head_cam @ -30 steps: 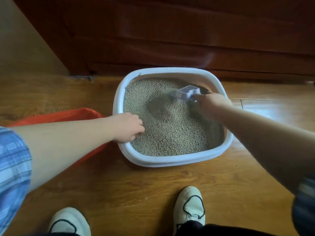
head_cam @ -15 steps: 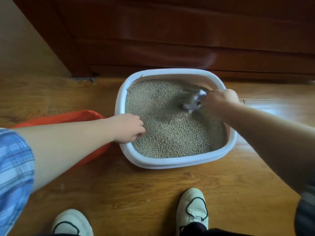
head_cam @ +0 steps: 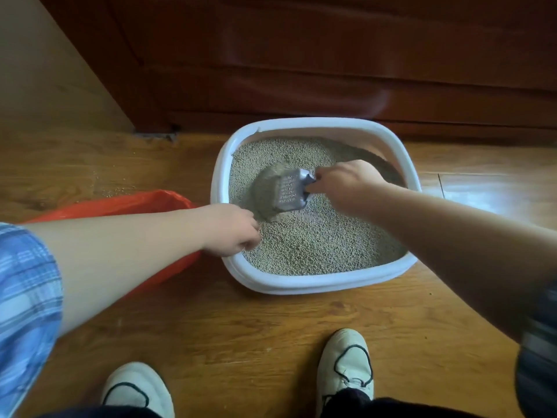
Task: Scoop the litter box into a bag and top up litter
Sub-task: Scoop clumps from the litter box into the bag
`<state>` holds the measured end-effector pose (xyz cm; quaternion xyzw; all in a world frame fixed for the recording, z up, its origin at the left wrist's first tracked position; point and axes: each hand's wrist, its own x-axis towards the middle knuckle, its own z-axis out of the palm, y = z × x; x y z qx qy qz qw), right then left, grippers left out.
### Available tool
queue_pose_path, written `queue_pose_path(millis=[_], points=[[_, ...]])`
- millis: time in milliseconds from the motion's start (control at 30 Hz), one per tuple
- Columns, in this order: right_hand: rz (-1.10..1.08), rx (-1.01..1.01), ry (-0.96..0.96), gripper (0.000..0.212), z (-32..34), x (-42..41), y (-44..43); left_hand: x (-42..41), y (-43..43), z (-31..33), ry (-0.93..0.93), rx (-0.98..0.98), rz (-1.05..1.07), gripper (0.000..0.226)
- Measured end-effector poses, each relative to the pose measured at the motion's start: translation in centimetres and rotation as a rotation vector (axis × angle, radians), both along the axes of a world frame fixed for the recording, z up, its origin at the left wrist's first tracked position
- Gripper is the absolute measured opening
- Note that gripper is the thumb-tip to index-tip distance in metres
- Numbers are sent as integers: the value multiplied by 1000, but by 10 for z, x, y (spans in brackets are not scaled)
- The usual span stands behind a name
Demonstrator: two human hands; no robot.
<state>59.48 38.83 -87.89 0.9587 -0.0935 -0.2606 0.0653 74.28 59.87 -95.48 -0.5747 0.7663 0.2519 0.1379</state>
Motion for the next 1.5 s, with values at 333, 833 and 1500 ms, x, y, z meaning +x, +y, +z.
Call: queue_pose_path(millis=[333, 833, 1500], points=[[137, 80, 173, 60, -5, -62, -1, -4, -11, 4, -20, 72, 1, 26], [-626, 287, -93, 27, 14, -132, -66, -37, -71, 23, -82, -6, 50, 30], [-1366, 391, -752, 25, -47, -219, -138, -124, -212, 45, -98, -248, 82, 42]])
